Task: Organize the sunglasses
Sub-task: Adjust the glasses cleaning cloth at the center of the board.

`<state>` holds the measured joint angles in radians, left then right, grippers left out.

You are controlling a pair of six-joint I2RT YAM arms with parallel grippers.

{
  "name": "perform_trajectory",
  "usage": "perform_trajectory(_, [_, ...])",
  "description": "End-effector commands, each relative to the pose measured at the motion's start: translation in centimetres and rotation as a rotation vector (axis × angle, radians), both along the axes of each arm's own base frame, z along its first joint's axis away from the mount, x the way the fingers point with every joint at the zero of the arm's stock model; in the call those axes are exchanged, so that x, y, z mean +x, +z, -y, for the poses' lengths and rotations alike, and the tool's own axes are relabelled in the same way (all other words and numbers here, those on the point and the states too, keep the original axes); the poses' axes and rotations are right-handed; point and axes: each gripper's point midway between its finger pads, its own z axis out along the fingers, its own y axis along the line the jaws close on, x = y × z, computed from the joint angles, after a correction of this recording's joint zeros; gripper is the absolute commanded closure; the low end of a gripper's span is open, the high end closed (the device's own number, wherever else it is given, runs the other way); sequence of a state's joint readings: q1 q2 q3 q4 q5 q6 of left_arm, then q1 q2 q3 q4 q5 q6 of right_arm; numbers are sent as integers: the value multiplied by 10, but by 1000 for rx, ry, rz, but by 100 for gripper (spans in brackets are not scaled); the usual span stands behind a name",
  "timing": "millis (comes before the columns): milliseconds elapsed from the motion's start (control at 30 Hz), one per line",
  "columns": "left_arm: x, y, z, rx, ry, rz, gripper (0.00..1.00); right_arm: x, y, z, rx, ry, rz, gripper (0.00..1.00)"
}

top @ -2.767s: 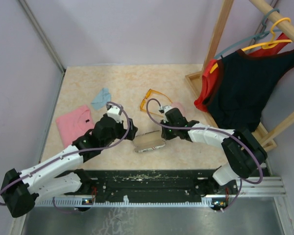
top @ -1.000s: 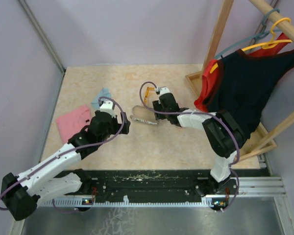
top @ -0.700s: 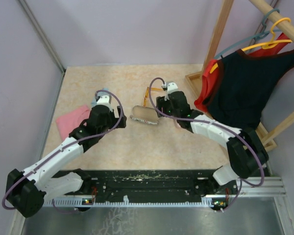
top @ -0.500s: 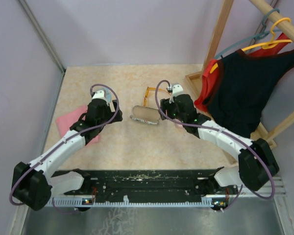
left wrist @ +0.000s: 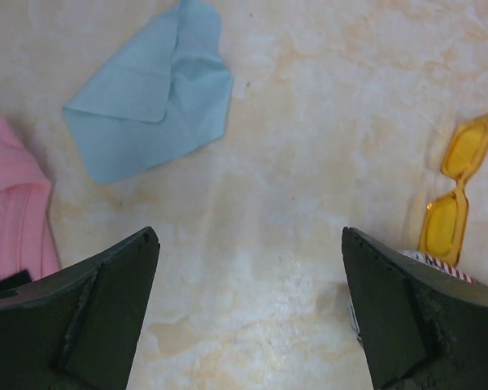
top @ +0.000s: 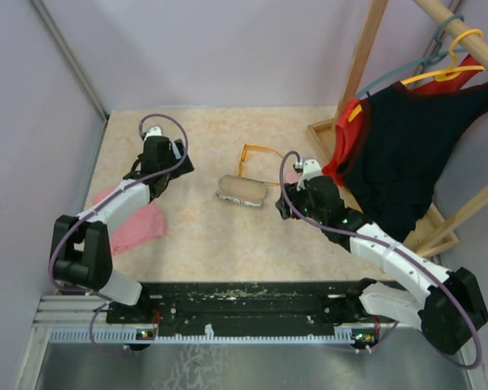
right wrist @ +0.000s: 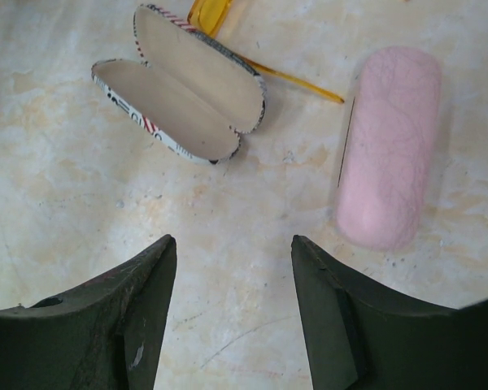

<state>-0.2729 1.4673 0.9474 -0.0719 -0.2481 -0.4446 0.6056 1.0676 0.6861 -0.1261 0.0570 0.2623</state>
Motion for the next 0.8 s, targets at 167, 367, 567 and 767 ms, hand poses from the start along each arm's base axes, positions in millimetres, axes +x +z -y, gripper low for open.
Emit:
perform_trajectory(167, [57,-36,-51,84,151,-66,16,-25,-8,-10,105,67,-69,42])
perform_trajectory(367, [69,-58,-88,139,206,-119,18,-31,-10,-7,89,80,-76,42])
perform_trajectory(567, [83,-67,-98,161,161,-119,18,-33,-12,-8,76,104,-81,42])
perform_trajectory(767, [92,-82,-108,148,127,-138,18,-34,-11,-11,81,122,-81,42])
